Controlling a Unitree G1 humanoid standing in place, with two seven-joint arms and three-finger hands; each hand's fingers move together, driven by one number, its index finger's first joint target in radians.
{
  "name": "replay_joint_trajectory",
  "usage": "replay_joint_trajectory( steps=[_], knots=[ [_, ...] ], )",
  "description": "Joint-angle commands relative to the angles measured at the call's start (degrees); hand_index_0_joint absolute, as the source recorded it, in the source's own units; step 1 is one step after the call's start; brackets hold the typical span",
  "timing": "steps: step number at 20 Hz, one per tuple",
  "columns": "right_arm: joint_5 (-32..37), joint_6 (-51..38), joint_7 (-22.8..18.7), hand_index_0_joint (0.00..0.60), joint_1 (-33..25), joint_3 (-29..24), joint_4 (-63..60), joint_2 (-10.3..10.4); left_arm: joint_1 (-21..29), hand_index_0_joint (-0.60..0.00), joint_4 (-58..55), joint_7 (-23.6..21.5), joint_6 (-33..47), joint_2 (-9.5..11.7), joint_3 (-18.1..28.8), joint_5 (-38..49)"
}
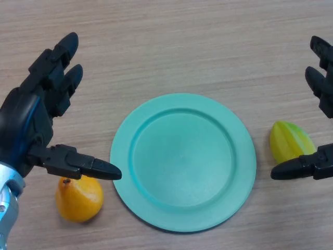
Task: Pick up the yellow pear and place it on the plate
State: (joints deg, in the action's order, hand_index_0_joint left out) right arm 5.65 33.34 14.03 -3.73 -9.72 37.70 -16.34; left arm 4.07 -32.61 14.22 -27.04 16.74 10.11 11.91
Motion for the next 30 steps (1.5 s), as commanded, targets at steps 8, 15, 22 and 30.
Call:
replay_joint_trajectory(
  steps=[8,15,22,30],
  knots=[
    [-0.79,-8.27,-1.66,0.0,-2.71,-1.97,1.63,-1.8,1.74,0.0,-2.8,0.51,6.48,2.24,3.36,-0.04],
    [0.7,-9.29,-2.04,0.0,-2.81,-1.67,-0.33,-1.78,-1.77,0.0,-6.39,4.52,6.4,3.2,10.3,-1.36],
    [0.31,-8.61,-1.84,0.0,-3.49,-0.56,-1.12,-1.6,-9.81,0.0,1.99,14.04,17.13,0.77,14.89,-10.5],
    [-0.45,-8.97,-1.46,0.0,-3.62,0.51,-1.34,-1.2,-11.74,0.0,24.43,4.39,42.47,-0.09,15.0,-12.33]
  ],
)
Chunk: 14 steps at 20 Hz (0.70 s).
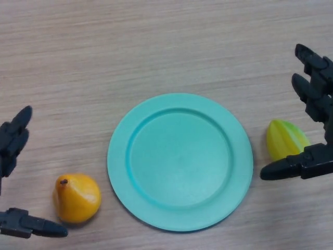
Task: Pick up the yellow pear and place it on the plate
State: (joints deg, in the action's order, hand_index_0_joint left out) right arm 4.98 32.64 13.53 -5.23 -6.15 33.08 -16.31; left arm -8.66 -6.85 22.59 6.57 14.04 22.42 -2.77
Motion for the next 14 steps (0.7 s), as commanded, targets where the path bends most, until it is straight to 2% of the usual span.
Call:
replay_joint_trajectory(
  steps=[1,2,3,4,5,6,7,12,14],
  knots=[
    [0.6,-8.09,-1.28,0.0,-2.56,-3.07,3.19,-1.11,0.92,0.0,1.32,-4.96,10.59,2.8,1.62,2.56],
    [0.72,-8.12,-1.37,0.05,-2.59,-3.07,3.19,-1.07,0.92,0.0,1.8,-5.05,10.96,2.85,1.42,2.77],
    [0.79,-8.32,-1.44,0.2,-2.46,-2.98,3.13,-1.03,0.9,0.0,2.16,-4.85,11.41,2.88,1.17,3.66],
    [0.91,-8.28,-1.44,0.3,-2.33,-2.87,3.14,-0.98,0.94,0.0,2.56,-4.79,11.95,2.87,0.86,4.44],
    [1.29,-7.71,-1.31,0.45,-2.08,-2.61,3.32,-0.88,1.27,0.0,4.08,-5.15,13.83,2.8,-0.14,5.71],
    [1.47,-7.07,-1.11,0.55,-1.99,-2.33,3.48,-0.86,1.75,0.0,6.47,-5.79,16.37,2.8,-1.34,6.81],
    [1.09,-7.03,-0.72,0.6,-1.97,-2.09,3.35,-0.92,2.55,0.0,9.81,-7.07,19.57,3.06,-2.66,7.63],
    [1.45,-8.0,-0.83,0.6,-1.74,-2.66,2.84,-0.79,3.76,0.0,17.23,-8.63,24.3,3.25,-6.22,8.74],
    [1.59,-7.54,-0.95,0.6,-1.79,-2.88,2.91,-0.93,4.5,0.0,19.55,-11.06,26.5,3.32,-7.5,6.63]
  ],
)
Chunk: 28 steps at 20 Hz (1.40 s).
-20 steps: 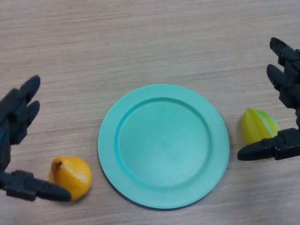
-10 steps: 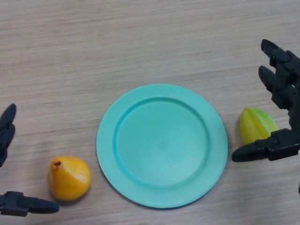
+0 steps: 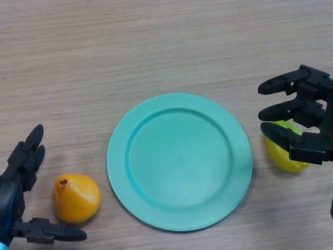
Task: Pick up the yellow pear and place it on the plate
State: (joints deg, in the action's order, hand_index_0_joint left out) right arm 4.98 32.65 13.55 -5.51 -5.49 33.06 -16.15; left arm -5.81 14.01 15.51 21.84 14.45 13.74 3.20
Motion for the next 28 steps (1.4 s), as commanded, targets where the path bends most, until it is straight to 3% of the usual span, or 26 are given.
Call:
replay_joint_trajectory(
  steps=[1,2,3,4,7,8,14,18,19,23,28],
  knots=[
    [1.79,-7.26,-1.04,0.6,-1.62,-3.7,2.95,-1.11,2.07,-0.097,-0.39,-5.21,12.36,2.93,0.83,-0.38],
    [1.82,-7.27,-1.05,0.55,-1.59,-3.72,2.96,-1.12,2.2,-0.184,-0.06,-5.73,12.82,2.98,0.76,-0.78],
    [1.63,-7.41,-1.05,0.524,-1.6,-3.69,2.87,-1.2,2.56,-0.322,0.89,-7.33,13.94,3.2,0.52,-2.2],
    [1.47,-7.53,-1.05,0.488,-1.62,-3.7,2.81,-1.25,2.79,-0.393,1.58,-8.5,14.79,3.38,0.37,-3.46],
    [-0.77,-9.94,-1.58,0.088,-1.87,-3.73,1.85,-1.51,4.13,-0.563,5.78,-15.89,20.36,4.85,-0.3,-12.07],
    [-1.74,-10.75,-1.78,0.019,-2.03,-3.64,1.41,-1.51,4.47,-0.592,6.91,-18.01,21.76,5.34,-0.52,-14.33],
    [-2.22,-10.62,-1.64,0.0,-2.4,-3.57,2.0,-1.4,3.87,-0.6,1.71,-20.24,19.94,7.02,2.41,-17.96],
    [-2.15,-10.49,-1.96,0.0,-2.41,-3.51,2.44,-1.41,2.9,-0.6,-11.48,-15.65,14.47,5.64,3.93,-14.65],
    [-2.16,-10.16,-2.04,0.0,-2.37,-3.48,2.67,-1.32,2.28,-0.6,-16.73,-11.72,10.12,4.2,2.59,-11.22],
    [-1.89,-9.9,-2.41,0.0,-2.7,-3.25,3.18,-1.2,3.12,-0.6,-24.87,-4.48,-2.38,0.97,-4.76,-6.62],
    [-1.7,-10.06,-2.84,0.0,-2.5,-3.94,3.64,-1.47,6.66,-0.6,-22.48,-3.54,-10.46,-1.33,-12.77,-3.75]
  ],
)
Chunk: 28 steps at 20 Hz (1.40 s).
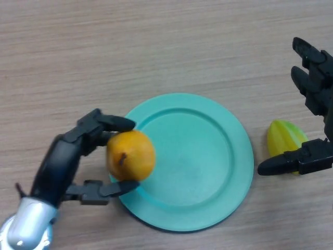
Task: Pick up the yellow pear and place it on the plate
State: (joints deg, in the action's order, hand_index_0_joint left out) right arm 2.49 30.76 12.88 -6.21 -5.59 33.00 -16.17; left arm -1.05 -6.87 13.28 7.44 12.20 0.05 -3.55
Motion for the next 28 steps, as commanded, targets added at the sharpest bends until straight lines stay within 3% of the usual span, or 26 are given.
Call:
replay_joint_trajectory(
  steps=[1,4,7,8,11,12,13,20,25,28],
  knots=[
    [0.58,-8.2,-2.02,0.0,-1.63,-4.03,3.76,-1.49,2.77,-0.6,0.27,-2.75,4.08,0.4,-1.13,-0.92],
    [0.97,-7.46,-1.89,0.0,-1.36,-4.65,4.28,-1.61,4.02,-0.6,2.23,-6.54,3.65,-0.83,-3.72,-5.57],
    [-0.22,-8.77,-2.12,0.0,-1.32,-4.75,3.89,-1.83,5.63,-0.6,4.04,-8.03,1.82,-1.27,-6.52,-2.54],
    [-0.37,-8.96,-2.09,0.0,-1.29,-4.75,3.81,-1.84,5.71,-0.551,4.08,-8.06,1.34,-1.28,-6.74,-2.25],
    [-0.83,-9.37,-2.04,0.0,-1.52,-5.04,3.77,-1.98,6.1,-0.15,4.05,-8.72,-2.85,-1.3,-7.51,-3.94],
    [-0.97,-9.82,-2.02,0.0,-1.51,-5.2,3.84,-1.99,6.41,-0.05,4.58,-9.63,-5.01,-1.31,-7.73,-7.68],
    [-0.79,-10.25,-2.19,0.0,-1.6,-5.43,3.94,-2.0,6.77,0.0,5.34,-10.56,-6.48,-1.32,-7.72,-12.07],
    [-1.19,-10.32,-1.95,0.0,-0.95,-5.68,4.86,-1.92,6.05,0.0,0.41,-8.12,-10.44,-1.3,-5.96,-14.88],
    [-1.53,-9.58,-1.77,0.0,-0.53,-5.51,5.62,-1.86,5.36,0.0,-15.16,-0.28,-19.22,0.11,-2.41,-8.22],
    [-0.15,-8.2,-1.56,0.0,-0.3,-6.19,6.62,-1.79,5.17,0.0,-19.97,-0.33,-17.33,1.35,0.27,-5.23]
  ],
)
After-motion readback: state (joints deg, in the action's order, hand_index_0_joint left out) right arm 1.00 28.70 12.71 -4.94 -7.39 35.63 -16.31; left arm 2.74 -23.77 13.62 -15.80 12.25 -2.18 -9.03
